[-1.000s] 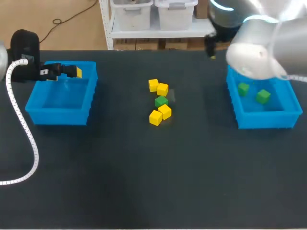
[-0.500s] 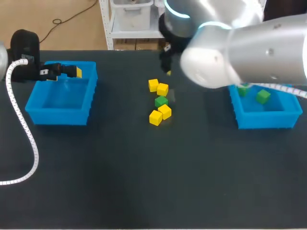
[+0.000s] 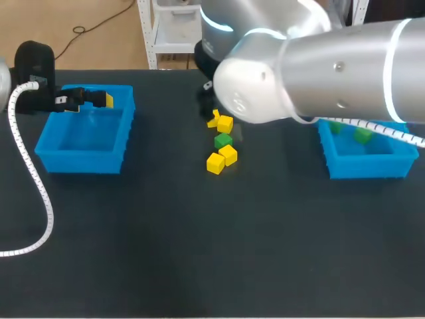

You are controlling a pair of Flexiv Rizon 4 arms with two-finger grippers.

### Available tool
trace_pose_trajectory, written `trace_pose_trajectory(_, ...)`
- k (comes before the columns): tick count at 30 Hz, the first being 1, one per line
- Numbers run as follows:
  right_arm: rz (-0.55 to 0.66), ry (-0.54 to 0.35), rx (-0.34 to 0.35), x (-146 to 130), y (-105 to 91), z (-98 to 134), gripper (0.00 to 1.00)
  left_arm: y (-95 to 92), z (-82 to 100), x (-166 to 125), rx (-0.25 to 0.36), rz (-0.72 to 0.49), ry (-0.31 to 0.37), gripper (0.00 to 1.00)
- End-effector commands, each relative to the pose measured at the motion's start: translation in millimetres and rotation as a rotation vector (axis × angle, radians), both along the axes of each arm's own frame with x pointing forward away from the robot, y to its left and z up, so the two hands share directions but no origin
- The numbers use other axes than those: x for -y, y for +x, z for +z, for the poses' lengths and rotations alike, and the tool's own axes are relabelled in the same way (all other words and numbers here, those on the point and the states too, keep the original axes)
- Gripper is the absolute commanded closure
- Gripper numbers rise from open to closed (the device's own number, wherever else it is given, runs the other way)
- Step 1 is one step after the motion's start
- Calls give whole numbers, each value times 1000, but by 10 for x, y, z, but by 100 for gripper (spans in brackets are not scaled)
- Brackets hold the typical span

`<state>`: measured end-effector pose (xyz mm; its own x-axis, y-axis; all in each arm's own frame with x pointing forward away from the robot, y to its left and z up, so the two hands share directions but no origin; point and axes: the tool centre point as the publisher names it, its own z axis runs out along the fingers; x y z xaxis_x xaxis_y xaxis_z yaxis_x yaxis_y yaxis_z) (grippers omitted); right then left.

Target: Put the green cubes in the right bin and the yellow cubes in the left bin.

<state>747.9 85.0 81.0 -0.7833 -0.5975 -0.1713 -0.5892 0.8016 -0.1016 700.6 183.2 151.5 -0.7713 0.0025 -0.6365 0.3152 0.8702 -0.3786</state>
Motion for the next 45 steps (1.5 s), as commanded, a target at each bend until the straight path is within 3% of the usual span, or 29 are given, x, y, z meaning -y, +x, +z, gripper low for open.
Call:
trace_pose_trajectory(1, -17, -9, -10, -42, -31, -70, 0, -7, -13, -11, 6, -3, -6, 0)
trace_pose_trajectory(9, -50, -9, -64, -23, -23, -365, 0, -7, -13, -11, 6, -3, -6, 0)
trace_pose_trajectory(16, -67, -3, -156, 10, 52, -695, 0, -7, -13, -11, 6, -3, -6, 0)
trace_pose_trajectory(28, -54, -5, -148, -29, 186, -750, 0, -7, -13, -11, 6, -3, -6, 0)
trace_pose_trajectory(45, -82, -8, -177, 38, 121, -918, 0, -7, -13, -11, 6, -3, -6, 0)
